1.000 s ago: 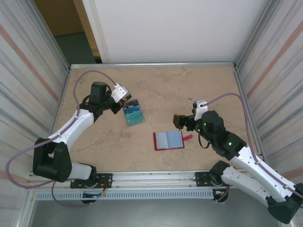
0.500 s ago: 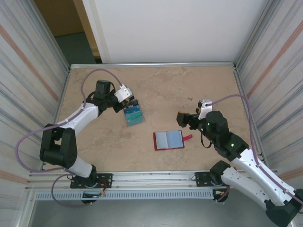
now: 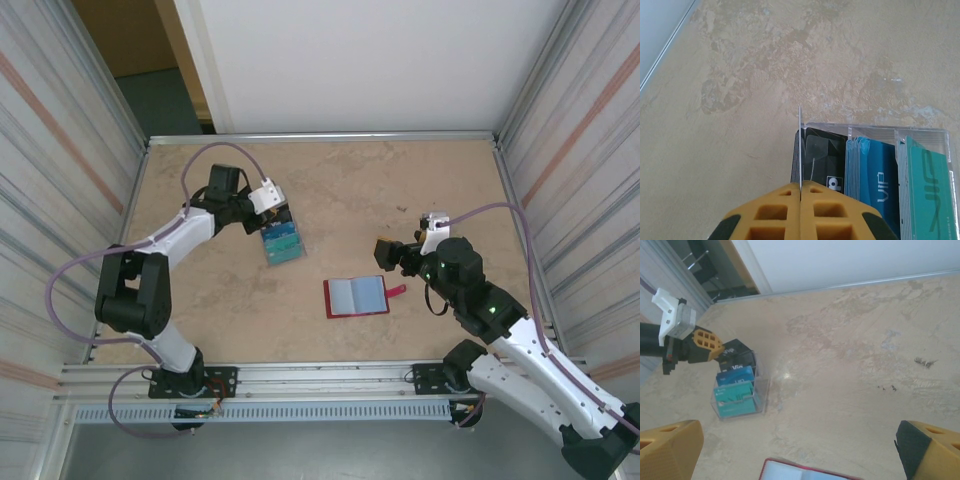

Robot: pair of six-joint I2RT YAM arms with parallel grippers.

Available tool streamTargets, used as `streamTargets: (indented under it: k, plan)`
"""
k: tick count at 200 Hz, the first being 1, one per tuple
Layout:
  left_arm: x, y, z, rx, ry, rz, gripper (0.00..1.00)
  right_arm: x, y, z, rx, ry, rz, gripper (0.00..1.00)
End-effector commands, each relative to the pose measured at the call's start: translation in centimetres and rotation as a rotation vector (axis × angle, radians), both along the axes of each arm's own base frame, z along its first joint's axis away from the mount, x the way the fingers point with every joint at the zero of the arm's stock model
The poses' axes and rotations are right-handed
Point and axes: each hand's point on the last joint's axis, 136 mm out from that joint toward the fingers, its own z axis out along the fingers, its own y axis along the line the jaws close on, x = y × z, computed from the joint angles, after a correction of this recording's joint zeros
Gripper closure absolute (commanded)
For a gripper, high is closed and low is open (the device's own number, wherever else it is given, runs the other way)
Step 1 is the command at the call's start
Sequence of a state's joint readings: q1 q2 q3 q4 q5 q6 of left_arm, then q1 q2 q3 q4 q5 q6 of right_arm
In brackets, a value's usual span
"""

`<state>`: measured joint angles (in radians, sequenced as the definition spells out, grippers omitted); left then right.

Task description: Take the credit cards out of the card holder

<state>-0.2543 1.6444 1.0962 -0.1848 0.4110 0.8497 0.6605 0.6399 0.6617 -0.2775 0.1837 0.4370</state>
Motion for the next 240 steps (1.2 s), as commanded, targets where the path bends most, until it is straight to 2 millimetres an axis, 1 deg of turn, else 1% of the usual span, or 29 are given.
streamTargets:
  k: [1, 55, 102, 120, 139, 160, 170, 203, 224, 240]
  plan:
    - [-0.3, 0.0, -0.1, 0.003, 0.024, -0.038, 1.0, 0.1, -0.3, 0.3, 0.019, -0.011, -0.017, 0.01]
    - [-1.3, 0.0, -0.6, 0.012, 0.062, -0.055, 1.0, 0.0, -0.4, 0.4, 0.02, -0.012, -0.019, 0.01]
    - [-0.7, 0.2, -1.0, 0.027, 0.059, -0.038, 1.0, -0.2, -0.4, 0.3, 0.021, -0.011, -0.014, 0.01]
    - [-0.4, 0.3, -1.1, 0.027, 0.055, -0.027, 0.92, -0.2, -0.4, 0.2, 0.02, -0.008, -0.012, 0.01]
    - [-0.2, 0.3, -0.9, 0.02, 0.047, -0.018, 0.88, -0.2, -0.4, 0.2, 0.019, -0.009, -0.01, 0.01]
    - [0.1, 0.2, -0.4, 0.013, 0.029, -0.008, 0.85, -0.3, -0.3, 0.2, 0.019, -0.009, -0.005, 0.01]
    - [0.2, 0.2, -0.3, 0.013, 0.022, -0.002, 0.78, -0.3, -0.3, 0.2, 0.016, -0.009, -0.004, 0.01]
    - [0.2, 0.1, 0.7, 0.007, -0.015, 0.01, 0.77, -0.2, -0.4, 0.2, 0.012, -0.009, -0.008, 0.01]
    - [0.1, 0.0, 2.1, -0.021, -0.053, 0.032, 0.76, -0.2, -0.8, 0.2, 0.0, -0.015, -0.025, 0.01]
    - [-0.3, 0.2, 3.6, -0.057, -0.089, 0.068, 0.74, -0.1, -1.3, 0.0, -0.015, -0.019, -0.046, 0.01]
